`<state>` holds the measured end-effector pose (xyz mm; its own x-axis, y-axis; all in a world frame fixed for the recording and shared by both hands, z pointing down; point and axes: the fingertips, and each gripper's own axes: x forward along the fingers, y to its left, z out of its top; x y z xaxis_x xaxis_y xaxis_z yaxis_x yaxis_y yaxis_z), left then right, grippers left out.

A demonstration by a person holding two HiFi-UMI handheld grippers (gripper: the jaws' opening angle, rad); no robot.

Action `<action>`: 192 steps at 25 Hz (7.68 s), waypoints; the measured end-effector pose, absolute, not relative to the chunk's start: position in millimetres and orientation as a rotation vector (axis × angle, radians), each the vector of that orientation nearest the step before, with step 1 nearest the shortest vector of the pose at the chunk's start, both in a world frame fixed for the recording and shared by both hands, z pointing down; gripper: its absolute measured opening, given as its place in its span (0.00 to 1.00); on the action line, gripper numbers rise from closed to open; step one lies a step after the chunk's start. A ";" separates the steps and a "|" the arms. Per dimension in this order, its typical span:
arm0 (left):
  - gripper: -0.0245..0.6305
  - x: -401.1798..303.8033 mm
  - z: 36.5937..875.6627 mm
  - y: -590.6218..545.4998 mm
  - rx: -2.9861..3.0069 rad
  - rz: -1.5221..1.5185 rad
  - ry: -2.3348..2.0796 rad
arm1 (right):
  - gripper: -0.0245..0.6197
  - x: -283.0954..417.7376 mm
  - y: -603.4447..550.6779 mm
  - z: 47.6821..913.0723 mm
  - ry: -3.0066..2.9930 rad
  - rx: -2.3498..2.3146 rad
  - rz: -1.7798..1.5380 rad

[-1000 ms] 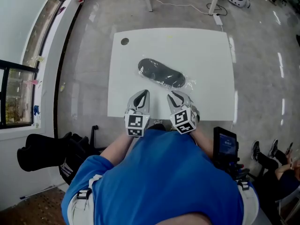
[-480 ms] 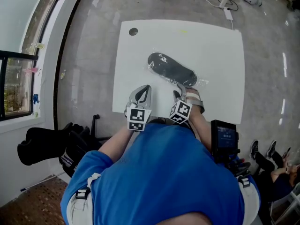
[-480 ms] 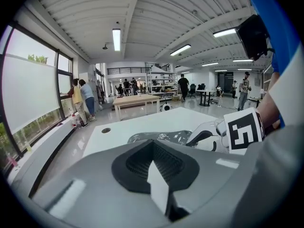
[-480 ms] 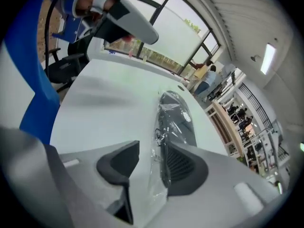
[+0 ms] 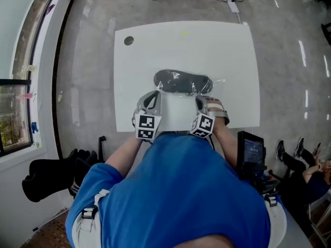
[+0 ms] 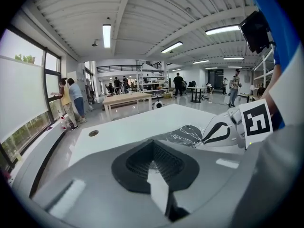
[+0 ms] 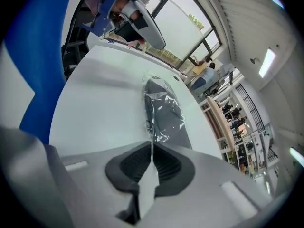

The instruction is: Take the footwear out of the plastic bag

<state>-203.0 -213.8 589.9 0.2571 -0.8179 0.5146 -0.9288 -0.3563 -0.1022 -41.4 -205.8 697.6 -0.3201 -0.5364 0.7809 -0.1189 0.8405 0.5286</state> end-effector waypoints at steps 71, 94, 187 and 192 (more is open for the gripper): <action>0.38 -107.9 633.8 -186.0 2.974 2.216 -0.630 | 0.22 77.0 -202.3 662.4 -2.173 0.688 0.200; 0.37 -114.1 633.2 -162.4 3.124 2.200 -0.693 | 0.30 34.4 -182.8 651.5 -2.317 0.447 -0.096; 0.06 -143.3 622.3 -196.9 2.988 2.098 -0.704 | 0.16 47.9 -203.3 678.1 -1.850 0.210 -0.265; 0.06 -150.3 620.9 -197.1 2.972 2.109 -0.725 | 0.16 69.3 -197.8 675.3 -1.849 0.260 -0.212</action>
<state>-150.3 -197.1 620.9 0.3373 -0.5953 0.7292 0.0214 -0.7696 -0.6382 69.3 -197.8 675.3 -0.2782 -0.2852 0.9172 -0.0703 0.9584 0.2767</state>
